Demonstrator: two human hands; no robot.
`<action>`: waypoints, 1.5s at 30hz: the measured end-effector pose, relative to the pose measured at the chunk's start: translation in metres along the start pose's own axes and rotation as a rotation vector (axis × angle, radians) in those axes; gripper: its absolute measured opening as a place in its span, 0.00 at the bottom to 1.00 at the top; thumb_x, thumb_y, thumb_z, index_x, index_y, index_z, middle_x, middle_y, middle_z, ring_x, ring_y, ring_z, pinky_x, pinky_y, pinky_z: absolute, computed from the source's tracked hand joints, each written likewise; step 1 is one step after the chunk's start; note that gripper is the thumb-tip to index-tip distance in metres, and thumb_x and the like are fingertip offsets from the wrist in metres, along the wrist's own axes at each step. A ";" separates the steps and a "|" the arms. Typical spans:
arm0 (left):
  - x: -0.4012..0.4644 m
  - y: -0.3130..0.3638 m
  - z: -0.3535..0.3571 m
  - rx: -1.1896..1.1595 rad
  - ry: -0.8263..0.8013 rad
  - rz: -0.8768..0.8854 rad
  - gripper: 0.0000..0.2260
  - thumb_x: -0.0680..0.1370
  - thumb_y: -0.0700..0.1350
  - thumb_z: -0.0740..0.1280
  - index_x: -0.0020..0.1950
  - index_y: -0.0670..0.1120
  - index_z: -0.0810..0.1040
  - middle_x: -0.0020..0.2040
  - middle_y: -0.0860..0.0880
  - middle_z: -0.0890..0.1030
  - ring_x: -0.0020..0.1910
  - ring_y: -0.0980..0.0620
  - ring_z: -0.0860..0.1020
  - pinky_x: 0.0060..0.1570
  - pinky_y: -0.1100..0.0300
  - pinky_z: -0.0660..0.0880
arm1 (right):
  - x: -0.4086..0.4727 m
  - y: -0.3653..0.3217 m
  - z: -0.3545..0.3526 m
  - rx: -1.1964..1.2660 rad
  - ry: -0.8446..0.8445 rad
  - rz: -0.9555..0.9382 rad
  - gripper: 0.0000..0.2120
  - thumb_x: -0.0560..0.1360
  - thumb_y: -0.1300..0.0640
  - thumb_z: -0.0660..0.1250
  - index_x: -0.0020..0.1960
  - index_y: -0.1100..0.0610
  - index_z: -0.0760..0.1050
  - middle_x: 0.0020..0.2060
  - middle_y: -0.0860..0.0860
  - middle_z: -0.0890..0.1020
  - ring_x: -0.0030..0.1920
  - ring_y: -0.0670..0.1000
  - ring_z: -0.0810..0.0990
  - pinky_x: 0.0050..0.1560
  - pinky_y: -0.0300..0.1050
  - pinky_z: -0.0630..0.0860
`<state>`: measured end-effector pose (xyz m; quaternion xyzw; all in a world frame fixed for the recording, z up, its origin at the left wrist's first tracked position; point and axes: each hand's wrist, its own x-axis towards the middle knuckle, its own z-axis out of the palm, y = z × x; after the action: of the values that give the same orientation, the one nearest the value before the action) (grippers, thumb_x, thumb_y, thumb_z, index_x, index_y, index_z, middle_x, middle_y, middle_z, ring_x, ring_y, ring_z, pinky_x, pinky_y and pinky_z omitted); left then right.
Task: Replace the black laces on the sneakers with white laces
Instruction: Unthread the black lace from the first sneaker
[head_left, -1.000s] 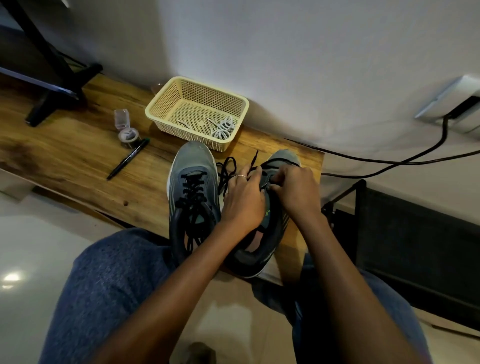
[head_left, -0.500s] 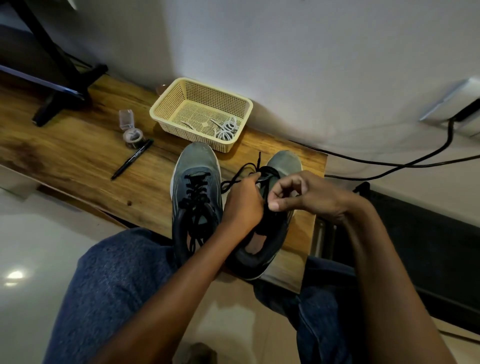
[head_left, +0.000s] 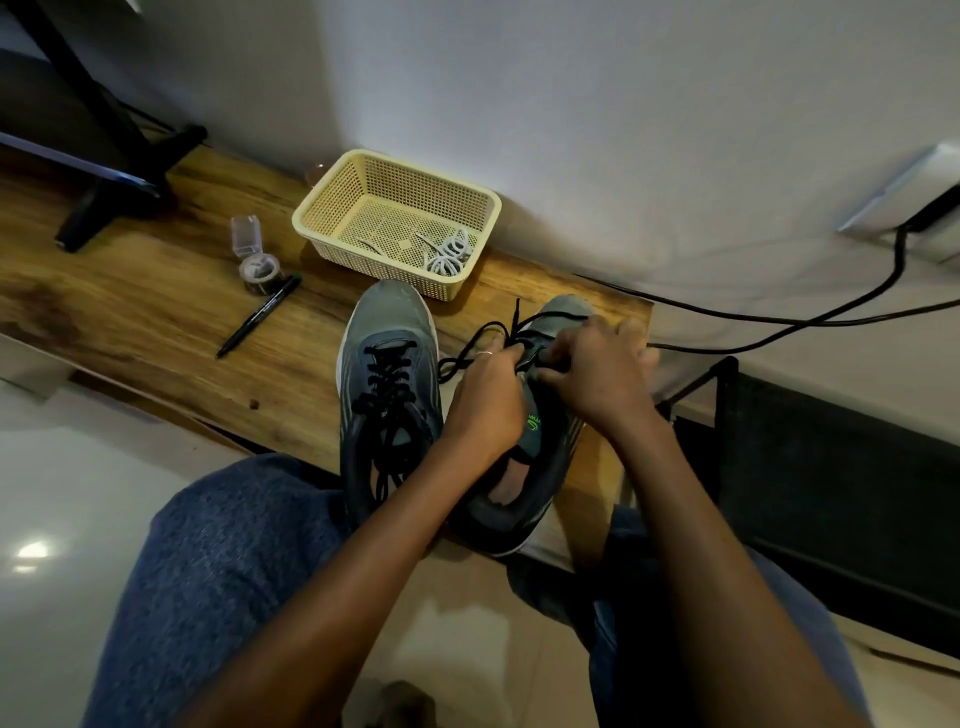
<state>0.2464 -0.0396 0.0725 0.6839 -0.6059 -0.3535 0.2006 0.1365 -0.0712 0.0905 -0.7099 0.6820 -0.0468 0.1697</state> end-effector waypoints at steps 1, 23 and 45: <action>0.000 0.001 -0.001 0.004 -0.004 0.010 0.19 0.81 0.35 0.58 0.72 0.41 0.68 0.77 0.46 0.60 0.74 0.46 0.62 0.69 0.56 0.62 | -0.001 -0.002 0.003 -0.038 0.004 0.000 0.09 0.74 0.48 0.70 0.50 0.52 0.79 0.58 0.52 0.74 0.64 0.58 0.63 0.56 0.53 0.61; 0.001 0.001 -0.005 -0.018 -0.040 -0.011 0.20 0.82 0.35 0.55 0.75 0.41 0.64 0.77 0.46 0.60 0.76 0.46 0.58 0.71 0.57 0.57 | 0.005 0.025 -0.013 0.233 -0.039 -0.065 0.11 0.74 0.50 0.70 0.56 0.48 0.78 0.53 0.50 0.76 0.63 0.57 0.67 0.63 0.57 0.66; 0.002 -0.002 -0.004 -0.037 0.012 -0.017 0.20 0.80 0.30 0.57 0.72 0.40 0.68 0.76 0.44 0.62 0.75 0.46 0.60 0.71 0.58 0.58 | 0.002 0.034 -0.029 0.357 -0.327 -0.120 0.04 0.78 0.59 0.66 0.45 0.53 0.78 0.43 0.49 0.80 0.53 0.52 0.76 0.53 0.41 0.73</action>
<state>0.2506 -0.0415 0.0733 0.6871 -0.5923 -0.3624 0.2139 0.0958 -0.0793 0.1073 -0.7061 0.5830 -0.0610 0.3974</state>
